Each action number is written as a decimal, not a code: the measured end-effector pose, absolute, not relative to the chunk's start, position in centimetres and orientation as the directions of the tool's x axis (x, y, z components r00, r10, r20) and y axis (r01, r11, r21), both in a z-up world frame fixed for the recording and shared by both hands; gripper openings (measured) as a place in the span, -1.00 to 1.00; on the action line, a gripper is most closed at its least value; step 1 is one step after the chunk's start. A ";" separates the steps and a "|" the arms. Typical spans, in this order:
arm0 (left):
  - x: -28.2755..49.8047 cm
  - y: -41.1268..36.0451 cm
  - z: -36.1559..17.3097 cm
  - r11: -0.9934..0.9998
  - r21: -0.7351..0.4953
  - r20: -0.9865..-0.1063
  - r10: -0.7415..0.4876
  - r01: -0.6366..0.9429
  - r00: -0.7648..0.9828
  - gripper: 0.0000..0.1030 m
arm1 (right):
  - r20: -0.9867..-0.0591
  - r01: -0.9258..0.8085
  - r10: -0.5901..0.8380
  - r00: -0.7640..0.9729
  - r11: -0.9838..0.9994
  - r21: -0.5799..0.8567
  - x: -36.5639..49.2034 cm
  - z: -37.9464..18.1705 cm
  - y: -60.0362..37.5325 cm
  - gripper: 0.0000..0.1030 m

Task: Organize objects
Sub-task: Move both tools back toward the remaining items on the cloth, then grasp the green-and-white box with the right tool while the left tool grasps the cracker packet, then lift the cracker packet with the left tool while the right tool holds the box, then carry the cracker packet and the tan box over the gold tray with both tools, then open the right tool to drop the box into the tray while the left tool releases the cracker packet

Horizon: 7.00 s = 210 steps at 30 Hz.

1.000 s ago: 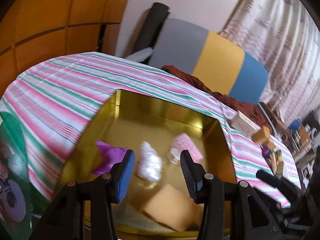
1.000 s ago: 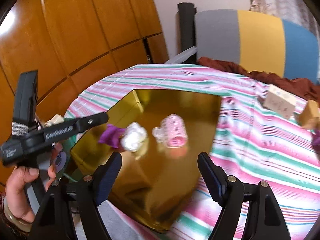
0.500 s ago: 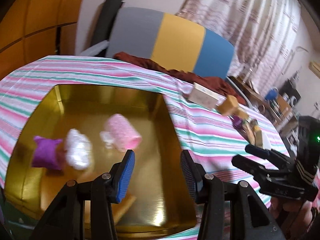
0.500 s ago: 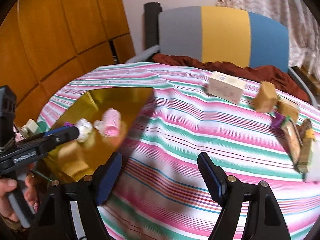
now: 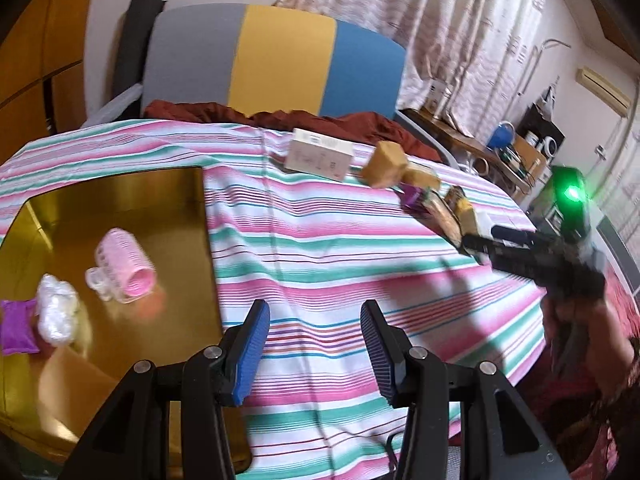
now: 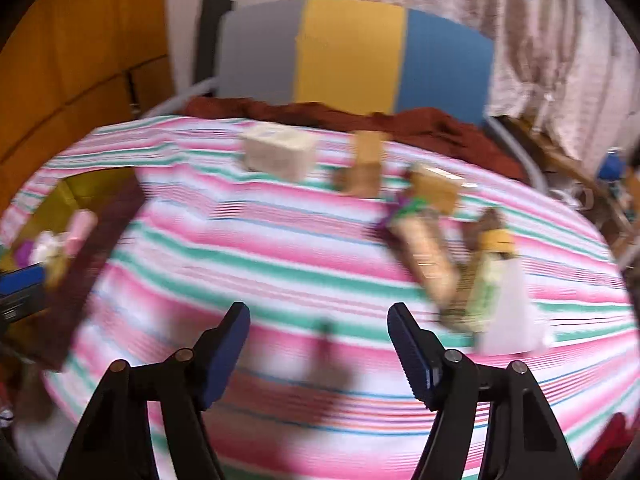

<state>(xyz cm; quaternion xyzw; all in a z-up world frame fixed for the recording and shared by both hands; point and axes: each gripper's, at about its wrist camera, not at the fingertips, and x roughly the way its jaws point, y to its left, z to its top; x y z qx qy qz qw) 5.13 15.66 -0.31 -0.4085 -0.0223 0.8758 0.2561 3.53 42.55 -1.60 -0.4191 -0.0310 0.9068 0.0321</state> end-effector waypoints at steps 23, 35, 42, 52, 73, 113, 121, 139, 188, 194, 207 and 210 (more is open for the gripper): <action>3.7 25.8 -0.8 -0.805 -0.231 -0.727 0.516 -0.547 -0.452 -0.07 | -0.810 -0.247 0.176 -0.560 -0.968 -0.040 -2.3 -6.2 55.0 -0.17; 2.5 28.6 -1.4 -0.812 -0.208 -0.742 0.494 -0.545 -0.453 -0.07 | -0.820 -0.171 -0.065 -0.568 -0.966 0.195 -2.1 -5.7 53.9 -0.41; 1.1 32.6 -1.3 -0.793 -0.221 -0.733 0.519 -0.568 -0.439 -0.07 | -0.816 -0.282 -0.007 -0.578 -0.937 0.207 -0.6 -4.3 56.8 -0.41; -2.7 40.2 -1.6 -0.770 -0.315 -0.720 0.575 -0.555 -0.388 0.15 | -0.824 -0.357 0.140 -0.550 -0.931 0.080 0.2 -3.1 58.7 -0.41; -8.4 48.0 -7.1 -0.806 -0.348 -0.841 0.494 -0.479 -0.220 0.06 | -0.823 -0.483 0.214 -0.526 -0.872 0.083 1.1 -2.7 62.6 -0.41; -3.7 42.4 -7.0 -0.721 -0.215 -0.801 0.516 -0.659 -0.303 -0.10 | -0.781 -0.487 0.176 -0.599 -0.855 0.181 1.8 -1.9 64.1 -0.41; -1.8 38.0 -6.8 -0.714 -0.199 -0.787 0.524 -0.671 -0.325 -0.10 | -0.766 -0.367 0.016 -0.642 -0.884 0.289 0.9 -2.6 61.8 -0.41; 5.7 31.3 -4.1 -0.679 -0.009 -0.673 0.547 -0.734 -0.498 -0.12 | -0.792 -0.126 -0.085 -0.604 -0.972 0.201 -0.7 -4.6 53.5 -0.41; 5.5 -2.3 -2.1 -0.943 -0.319 -0.713 0.303 -0.092 -0.632 -0.12 | -0.625 0.468 -0.406 -0.667 -0.881 0.072 4.1 0.6 25.7 -0.41; 4.5 -4.7 -3.0 -0.943 -0.328 -0.750 0.293 -0.052 -0.593 -0.12 | -0.636 0.541 -0.474 -0.609 -0.834 0.103 3.5 0.2 20.6 -0.41; 3.8 -6.8 -4.5 -0.948 -0.314 -0.804 0.291 -0.045 -0.518 -0.13 | -0.719 0.551 -0.462 -0.520 -0.824 0.132 0.4 -2.7 15.6 -0.41; 3.6 -7.4 -5.1 -0.950 -0.312 -0.812 0.280 -0.024 -0.512 -0.18 | -0.731 0.543 -0.462 -0.502 -0.826 0.150 -0.2 -3.3 15.2 -0.40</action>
